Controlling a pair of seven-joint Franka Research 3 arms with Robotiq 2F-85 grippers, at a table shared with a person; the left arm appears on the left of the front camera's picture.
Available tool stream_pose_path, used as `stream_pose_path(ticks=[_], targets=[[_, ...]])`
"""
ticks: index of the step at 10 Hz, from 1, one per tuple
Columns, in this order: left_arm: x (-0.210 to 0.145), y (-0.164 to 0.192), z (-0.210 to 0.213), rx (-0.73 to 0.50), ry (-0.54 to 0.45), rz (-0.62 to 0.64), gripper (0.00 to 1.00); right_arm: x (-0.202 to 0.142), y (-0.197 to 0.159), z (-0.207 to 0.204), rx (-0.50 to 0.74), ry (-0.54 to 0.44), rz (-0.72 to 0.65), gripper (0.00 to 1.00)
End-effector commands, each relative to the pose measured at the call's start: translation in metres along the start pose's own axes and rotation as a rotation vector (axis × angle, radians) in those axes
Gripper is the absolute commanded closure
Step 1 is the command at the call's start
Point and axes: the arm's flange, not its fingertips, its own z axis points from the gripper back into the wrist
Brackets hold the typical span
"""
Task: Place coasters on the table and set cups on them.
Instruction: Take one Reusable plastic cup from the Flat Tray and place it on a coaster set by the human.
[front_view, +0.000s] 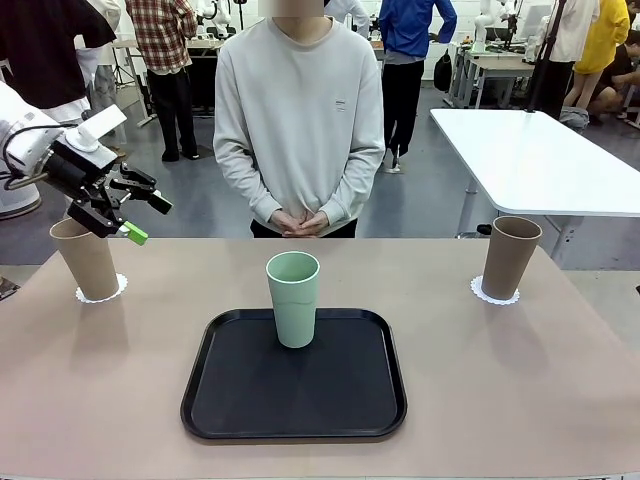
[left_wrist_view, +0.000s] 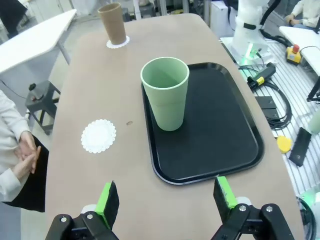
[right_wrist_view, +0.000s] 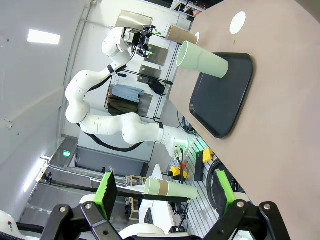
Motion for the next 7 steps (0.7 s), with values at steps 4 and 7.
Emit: stream_pose_path(ticks=[4, 7], targets=[[-0.015, -0.021, -0.034, 0.221, -0.072, -0.085, 0.00, -0.002, -0.001, -0.001, 0.009, 0.000, 0.004, 0.00], [-0.016, -0.026, -0.044, 0.222, -0.103, -0.065, 0.00, -0.002, -0.001, -0.001, 0.009, 0.000, 0.004, 0.00]])
